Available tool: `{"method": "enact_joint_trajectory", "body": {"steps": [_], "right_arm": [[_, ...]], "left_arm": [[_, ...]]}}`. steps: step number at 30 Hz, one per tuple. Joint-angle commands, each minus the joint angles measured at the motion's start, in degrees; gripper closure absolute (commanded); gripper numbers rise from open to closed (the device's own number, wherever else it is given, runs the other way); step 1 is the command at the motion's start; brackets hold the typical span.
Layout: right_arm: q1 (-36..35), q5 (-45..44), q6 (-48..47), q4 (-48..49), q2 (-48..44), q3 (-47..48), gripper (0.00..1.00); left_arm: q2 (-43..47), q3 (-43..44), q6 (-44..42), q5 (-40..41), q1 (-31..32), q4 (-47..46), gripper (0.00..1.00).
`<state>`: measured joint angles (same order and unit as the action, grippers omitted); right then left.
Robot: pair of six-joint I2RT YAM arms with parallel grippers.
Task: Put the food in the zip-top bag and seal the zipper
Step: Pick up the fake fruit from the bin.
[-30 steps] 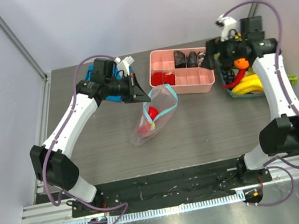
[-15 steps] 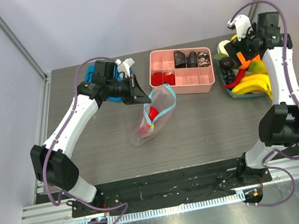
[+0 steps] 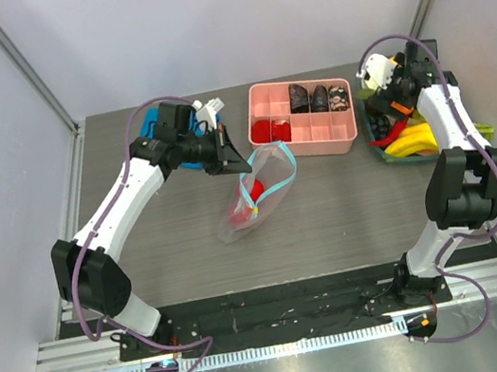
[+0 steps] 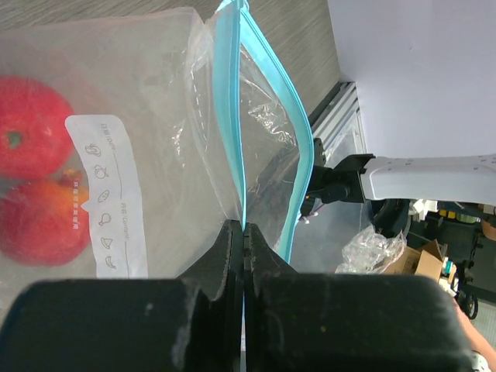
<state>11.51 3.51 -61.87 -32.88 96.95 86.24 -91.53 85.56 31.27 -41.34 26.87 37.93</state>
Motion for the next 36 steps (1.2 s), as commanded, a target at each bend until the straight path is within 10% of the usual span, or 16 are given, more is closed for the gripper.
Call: {"method": "enact_joint_trajectory", "body": {"steps": [1,18,26,36], "right_arm": [[-0.87,-2.63,-3.35,5.64,2.10,0.34,0.01],[-1.49,-6.67,-6.51,10.38,7.47,-2.30,0.03],[-1.49,-6.67,-6.43,10.47,4.92,-3.35,0.35],[-1.49,-0.45,0.42,3.98,0.00,5.41,0.44]], "left_arm": [[0.82,0.49,-0.06,-1.64,0.11,-1.55,1.00],[-0.67,1.80,-2.17,-1.46,0.11,1.70,1.00],[-0.58,1.80,-2.09,-0.93,0.11,2.06,1.00],[0.12,1.28,-1.91,-0.93,0.11,2.06,1.00]]}}
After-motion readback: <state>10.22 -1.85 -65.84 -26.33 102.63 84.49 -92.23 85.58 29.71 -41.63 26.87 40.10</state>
